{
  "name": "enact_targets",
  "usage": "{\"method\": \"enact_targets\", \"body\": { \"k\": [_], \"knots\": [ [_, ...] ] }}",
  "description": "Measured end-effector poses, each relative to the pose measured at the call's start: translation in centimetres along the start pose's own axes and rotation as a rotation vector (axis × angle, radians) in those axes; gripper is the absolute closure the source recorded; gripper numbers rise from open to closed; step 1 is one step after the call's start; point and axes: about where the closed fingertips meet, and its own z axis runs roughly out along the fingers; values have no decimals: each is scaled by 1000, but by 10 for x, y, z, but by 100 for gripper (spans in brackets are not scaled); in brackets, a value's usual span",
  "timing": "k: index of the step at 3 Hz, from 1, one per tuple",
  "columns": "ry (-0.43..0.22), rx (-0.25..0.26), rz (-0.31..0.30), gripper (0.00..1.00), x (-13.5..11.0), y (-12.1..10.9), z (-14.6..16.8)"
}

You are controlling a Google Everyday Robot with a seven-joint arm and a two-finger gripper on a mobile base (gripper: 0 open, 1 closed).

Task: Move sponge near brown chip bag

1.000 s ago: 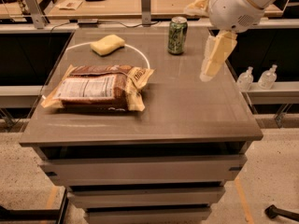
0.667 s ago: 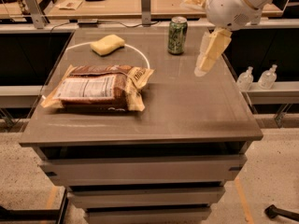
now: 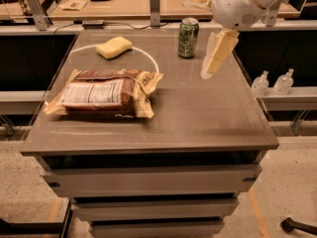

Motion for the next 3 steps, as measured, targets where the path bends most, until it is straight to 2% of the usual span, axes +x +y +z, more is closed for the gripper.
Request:
{"method": "enact_targets", "body": {
  "k": [1,2,3],
  "knots": [
    [-4,-15,-152,0,-19,-26,22],
    [43,-39,-289,0,-41,-58,56],
    [3,-67,-354,0,-50,-85,94]
  ]
}}
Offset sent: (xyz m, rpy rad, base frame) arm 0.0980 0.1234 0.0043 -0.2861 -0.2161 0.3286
